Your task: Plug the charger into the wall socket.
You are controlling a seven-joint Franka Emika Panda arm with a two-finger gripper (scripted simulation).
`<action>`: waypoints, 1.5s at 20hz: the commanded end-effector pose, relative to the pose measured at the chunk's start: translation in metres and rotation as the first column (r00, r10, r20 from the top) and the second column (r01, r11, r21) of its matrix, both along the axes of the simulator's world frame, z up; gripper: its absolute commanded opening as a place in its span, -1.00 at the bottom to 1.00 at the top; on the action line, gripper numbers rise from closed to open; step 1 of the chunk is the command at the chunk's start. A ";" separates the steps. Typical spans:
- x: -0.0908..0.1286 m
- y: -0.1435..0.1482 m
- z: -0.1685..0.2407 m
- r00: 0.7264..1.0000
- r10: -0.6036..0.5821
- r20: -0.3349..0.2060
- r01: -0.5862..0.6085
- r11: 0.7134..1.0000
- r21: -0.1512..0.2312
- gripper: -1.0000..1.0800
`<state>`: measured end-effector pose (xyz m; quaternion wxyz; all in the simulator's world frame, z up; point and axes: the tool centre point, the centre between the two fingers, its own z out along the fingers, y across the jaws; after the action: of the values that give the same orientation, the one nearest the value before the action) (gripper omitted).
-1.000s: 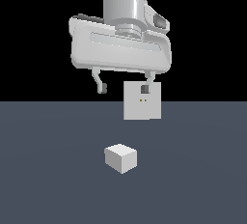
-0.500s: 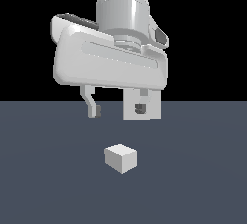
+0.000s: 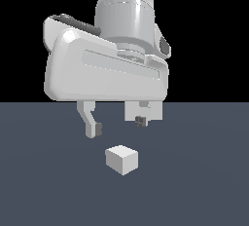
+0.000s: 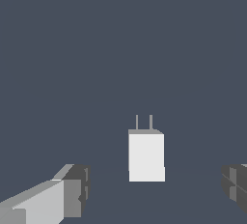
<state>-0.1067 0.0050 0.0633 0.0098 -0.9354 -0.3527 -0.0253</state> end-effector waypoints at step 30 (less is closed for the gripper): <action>-0.001 -0.001 -0.051 1.000 0.007 0.001 -0.007 1.000 -0.001 -1.00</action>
<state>-0.1083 0.0043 0.0124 0.0097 -0.9341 -0.3560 -0.0249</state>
